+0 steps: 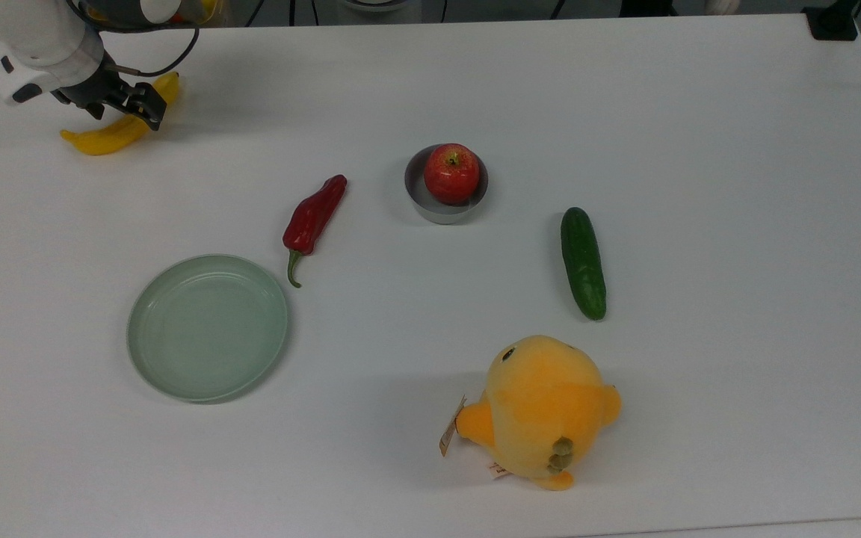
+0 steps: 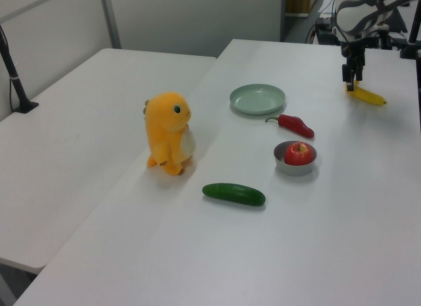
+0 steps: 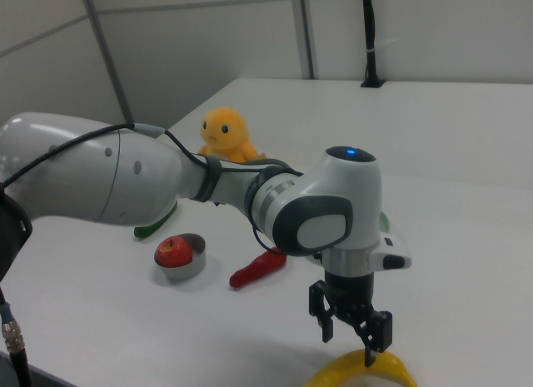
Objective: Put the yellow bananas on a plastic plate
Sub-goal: 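Lift the grasped banana up off the table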
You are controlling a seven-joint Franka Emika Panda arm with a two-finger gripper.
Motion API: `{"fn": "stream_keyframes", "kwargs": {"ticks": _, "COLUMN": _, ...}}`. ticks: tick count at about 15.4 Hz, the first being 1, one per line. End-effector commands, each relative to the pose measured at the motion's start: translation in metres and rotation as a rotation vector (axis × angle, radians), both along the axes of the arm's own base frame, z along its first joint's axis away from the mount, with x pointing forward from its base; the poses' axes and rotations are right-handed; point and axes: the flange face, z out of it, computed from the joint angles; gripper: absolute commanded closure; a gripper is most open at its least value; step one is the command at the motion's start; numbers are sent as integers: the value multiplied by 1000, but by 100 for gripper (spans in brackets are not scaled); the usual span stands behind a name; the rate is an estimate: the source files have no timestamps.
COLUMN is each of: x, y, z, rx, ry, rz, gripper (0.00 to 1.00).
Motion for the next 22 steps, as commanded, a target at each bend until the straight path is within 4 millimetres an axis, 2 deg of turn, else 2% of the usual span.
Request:
{"fn": "stream_keyframes", "kwargs": {"ticks": 1, "x": -4, "y": -2, "z": -10, "rx": -21, "ry": 11, "rz": 27, "gripper": 20}}
{"fn": "stream_keyframes", "kwargs": {"ticks": 5, "x": -10, "y": -7, "z": -16, "rx": -15, "ry": 23, "rz": 28, "gripper": 33}}
{"fn": "stream_keyframes", "kwargs": {"ticks": 7, "x": -10, "y": -7, "z": -18, "rx": -19, "ry": 15, "rz": 30, "gripper": 50}}
{"fn": "stream_keyframes", "kwargs": {"ticks": 11, "x": -12, "y": -8, "z": -19, "rx": -17, "ry": 15, "rz": 36, "gripper": 72}}
{"fn": "stream_keyframes", "kwargs": {"ticks": 17, "x": 0, "y": -5, "z": 6, "rx": -27, "ry": -26, "rz": 44, "gripper": 73}}
{"fn": "stream_keyframes", "kwargs": {"ticks": 18, "x": 5, "y": -1, "z": 11, "rx": -25, "ry": -42, "rz": 43, "gripper": 74}}
{"fn": "stream_keyframes", "kwargs": {"ticks": 22, "x": 44, "y": 25, "z": 56, "rx": 17, "ry": -187, "rz": 2, "gripper": 73}}
